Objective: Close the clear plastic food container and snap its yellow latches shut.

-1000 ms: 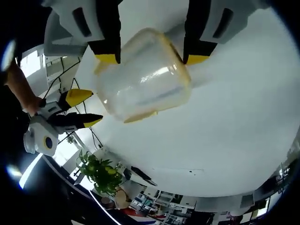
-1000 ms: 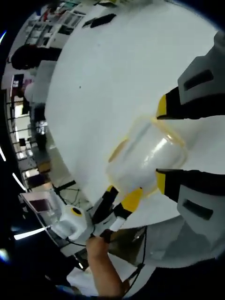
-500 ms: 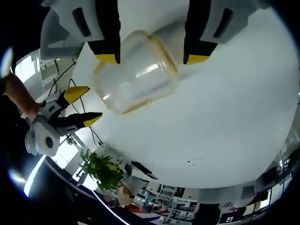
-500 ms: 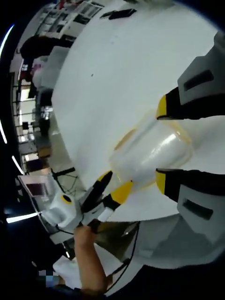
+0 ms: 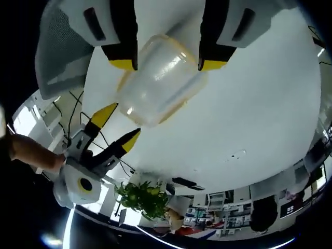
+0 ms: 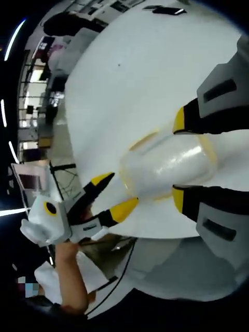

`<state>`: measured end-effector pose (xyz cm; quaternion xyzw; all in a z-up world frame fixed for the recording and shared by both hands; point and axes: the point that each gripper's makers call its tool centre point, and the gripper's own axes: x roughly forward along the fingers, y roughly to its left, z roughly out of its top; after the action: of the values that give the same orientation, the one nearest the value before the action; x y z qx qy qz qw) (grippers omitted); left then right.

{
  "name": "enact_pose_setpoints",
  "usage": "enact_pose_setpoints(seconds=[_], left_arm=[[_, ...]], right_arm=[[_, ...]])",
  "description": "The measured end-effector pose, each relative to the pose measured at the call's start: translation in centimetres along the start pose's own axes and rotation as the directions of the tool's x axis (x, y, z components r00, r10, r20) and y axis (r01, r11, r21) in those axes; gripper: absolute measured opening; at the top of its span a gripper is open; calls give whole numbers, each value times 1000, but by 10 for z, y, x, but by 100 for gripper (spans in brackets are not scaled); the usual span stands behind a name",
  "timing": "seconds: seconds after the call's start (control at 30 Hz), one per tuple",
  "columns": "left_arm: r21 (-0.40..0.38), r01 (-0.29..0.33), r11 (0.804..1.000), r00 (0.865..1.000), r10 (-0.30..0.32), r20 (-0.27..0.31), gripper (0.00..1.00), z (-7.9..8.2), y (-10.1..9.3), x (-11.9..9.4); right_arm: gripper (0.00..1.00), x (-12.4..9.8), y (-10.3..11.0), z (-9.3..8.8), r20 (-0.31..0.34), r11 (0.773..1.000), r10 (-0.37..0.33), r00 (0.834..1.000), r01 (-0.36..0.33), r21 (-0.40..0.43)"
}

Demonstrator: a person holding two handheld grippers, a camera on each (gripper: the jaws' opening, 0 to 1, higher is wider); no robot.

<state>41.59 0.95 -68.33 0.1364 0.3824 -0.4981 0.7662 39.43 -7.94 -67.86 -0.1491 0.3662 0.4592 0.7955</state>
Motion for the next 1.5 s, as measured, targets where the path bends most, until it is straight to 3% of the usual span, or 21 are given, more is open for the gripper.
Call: enact_pose_setpoints(seconds=[0.37,0.77,1.07,1.23,1.5], left_arm=[[151,71,986,997,-64,-50,36,11,-16,11],[247,122,961,990,-102,-93,38,15,-35,28],[258,147,955,988,-131,-77,38,21,-39,32],[256,135,957,990,-121,-69,37,24,-32,33],[272,131,953,989,-108,-98,36,19,-28,39]], right_arm=[[31,5,-5,11,11,995,40,999,-39,-88],[31,19,1,20,-6,980,112,994,-111,-168],[35,28,-2,24,-22,974,143,989,-145,-172],[34,29,1,23,-39,970,165,986,-169,-174],[33,34,-2,21,-58,970,160,985,-168,-175]])
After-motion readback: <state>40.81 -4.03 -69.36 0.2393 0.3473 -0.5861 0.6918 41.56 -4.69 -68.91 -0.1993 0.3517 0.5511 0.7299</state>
